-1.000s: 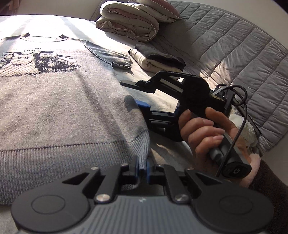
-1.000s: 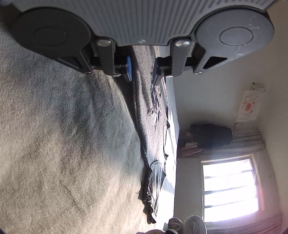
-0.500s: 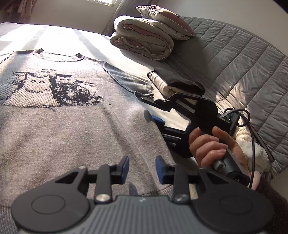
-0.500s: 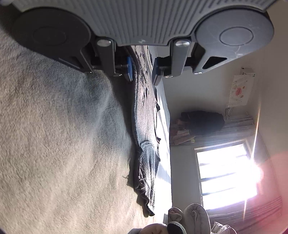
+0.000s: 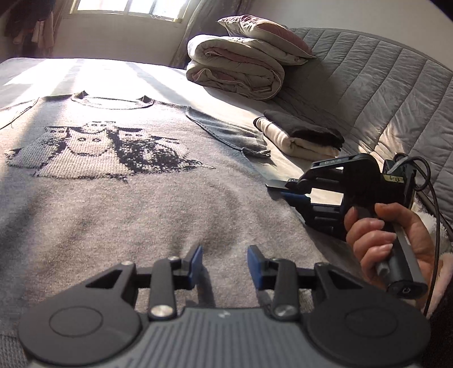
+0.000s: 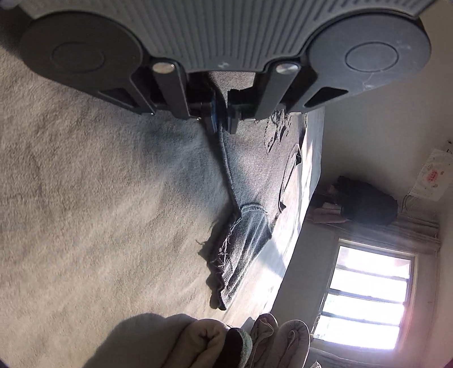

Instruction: Fold clothes

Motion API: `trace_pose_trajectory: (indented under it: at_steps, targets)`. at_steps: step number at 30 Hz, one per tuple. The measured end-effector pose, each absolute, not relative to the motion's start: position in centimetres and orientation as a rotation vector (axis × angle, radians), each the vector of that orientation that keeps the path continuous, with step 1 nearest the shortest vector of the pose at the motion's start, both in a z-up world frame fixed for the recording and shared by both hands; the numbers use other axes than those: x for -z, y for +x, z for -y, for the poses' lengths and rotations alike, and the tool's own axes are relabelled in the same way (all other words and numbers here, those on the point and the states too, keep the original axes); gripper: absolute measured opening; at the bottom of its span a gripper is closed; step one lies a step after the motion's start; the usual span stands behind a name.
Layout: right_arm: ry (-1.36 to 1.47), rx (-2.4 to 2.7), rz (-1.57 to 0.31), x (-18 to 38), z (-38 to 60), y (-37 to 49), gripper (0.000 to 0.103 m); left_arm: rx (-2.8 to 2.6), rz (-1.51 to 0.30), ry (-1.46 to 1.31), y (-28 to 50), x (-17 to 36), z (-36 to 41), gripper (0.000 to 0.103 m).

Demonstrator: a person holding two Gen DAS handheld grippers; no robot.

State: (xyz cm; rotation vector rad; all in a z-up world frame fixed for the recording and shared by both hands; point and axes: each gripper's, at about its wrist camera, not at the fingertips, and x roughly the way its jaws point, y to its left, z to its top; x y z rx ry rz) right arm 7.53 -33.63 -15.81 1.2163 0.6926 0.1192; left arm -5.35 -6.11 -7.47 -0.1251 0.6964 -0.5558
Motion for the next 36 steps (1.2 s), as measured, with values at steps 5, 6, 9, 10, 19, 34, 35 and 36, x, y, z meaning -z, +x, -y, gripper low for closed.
trace_pose_trajectory:
  at_steps: [5,6,9,10,19,34,35,36]
  targets:
    - [1.274,-0.196,-0.738,14.1,36.0,1.1,0.013,0.351,-0.68,-0.109,-5.7,6.6,-1.2,0.046]
    - [1.279,-0.198,-0.75,14.1,36.1,0.5,0.013,0.3,-0.678,-0.096,-5.7,6.4,-2.8,0.046]
    - [1.276,-0.179,-0.777,13.5,36.0,-1.0,0.013,0.164,-0.682,-0.06,-5.9,6.4,-7.3,0.047]
    - [1.268,-0.171,-0.787,13.2,35.9,-1.5,0.013,0.129,-0.69,-0.055,-6.0,6.5,-8.6,0.049]
    - [1.196,-0.137,-0.856,12.6,33.3,-6.8,0.014,0.083,-0.704,-0.14,-9.0,7.0,-15.5,0.053]
    - [1.132,-0.071,-0.799,12.9,31.0,-10.7,0.008,0.163,-0.796,-0.316,-9.4,7.7,-16.9,0.013]
    - [1.146,-0.066,-0.791,13.0,31.1,-10.9,0.008,0.158,-0.796,-0.337,-9.4,7.6,-17.1,0.006]
    - [1.15,-0.059,-0.784,13.0,31.2,-11.1,0.008,0.156,-0.791,-0.364,-9.6,7.5,-17.4,0.006]
